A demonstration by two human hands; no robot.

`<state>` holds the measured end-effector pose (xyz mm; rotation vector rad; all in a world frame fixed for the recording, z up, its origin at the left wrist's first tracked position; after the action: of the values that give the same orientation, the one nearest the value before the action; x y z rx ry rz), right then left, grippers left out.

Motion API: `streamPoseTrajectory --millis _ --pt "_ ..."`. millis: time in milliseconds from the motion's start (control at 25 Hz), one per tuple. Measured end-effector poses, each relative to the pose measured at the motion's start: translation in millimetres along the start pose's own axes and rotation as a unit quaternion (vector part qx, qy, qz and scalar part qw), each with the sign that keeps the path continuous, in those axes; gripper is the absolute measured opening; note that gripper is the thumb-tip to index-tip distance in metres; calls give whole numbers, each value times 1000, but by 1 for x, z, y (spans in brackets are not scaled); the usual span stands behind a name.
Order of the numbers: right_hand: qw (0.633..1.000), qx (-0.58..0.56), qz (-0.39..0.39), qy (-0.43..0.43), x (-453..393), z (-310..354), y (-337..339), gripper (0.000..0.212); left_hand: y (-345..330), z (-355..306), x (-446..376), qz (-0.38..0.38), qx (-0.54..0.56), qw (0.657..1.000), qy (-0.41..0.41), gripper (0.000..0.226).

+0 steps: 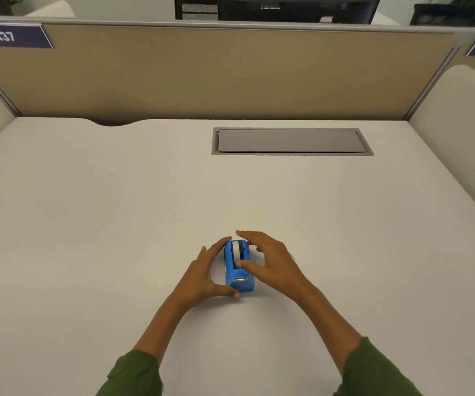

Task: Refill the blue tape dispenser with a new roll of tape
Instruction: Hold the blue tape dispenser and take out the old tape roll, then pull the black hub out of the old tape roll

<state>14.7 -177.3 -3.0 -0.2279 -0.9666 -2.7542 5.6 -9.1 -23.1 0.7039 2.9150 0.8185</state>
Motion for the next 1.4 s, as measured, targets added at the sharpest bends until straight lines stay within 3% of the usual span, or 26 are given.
streamPoseTrajectory --millis 160,520,600,680,760,840,1200,1400 --pt "997 72 6 30 -13 5 -3 51 0 2 0 -4 6 1000 5 106" --pt "998 -37 -38 29 -13 16 17 46 6 -2 0 37 -1 999 2 103" --pt "996 -65 -47 36 -10 23 27 42 19 -10 -1 -25 14 1000 3 91" --pt "993 -93 -60 47 -7 32 38 39 39 -25 -3 -166 86 982 -32 56" --pt "986 -146 -62 51 -4 41 46 38 52 -40 -6 -233 155 959 -47 32" --pt "980 -182 -55 62 -1 51 51 39 53 -56 -11 -210 174 960 -65 25" --pt "974 -206 -60 77 4 64 61 38 49 -77 -15 -145 242 955 -90 39" --pt "970 -208 -69 104 4 66 68 37 49 -84 -20 -169 246 948 -108 40"
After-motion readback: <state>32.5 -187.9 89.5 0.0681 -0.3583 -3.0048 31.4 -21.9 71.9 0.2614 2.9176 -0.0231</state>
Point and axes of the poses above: each hand's wrist, its own x-axis away from the middle knuckle, its own y-axis out of the back of the hand, z = x × y, the point moved 3 cm from there along -x, towards the middle knuckle, and after that the axes turned 11 degrees about -y, right-handed, at the moved point
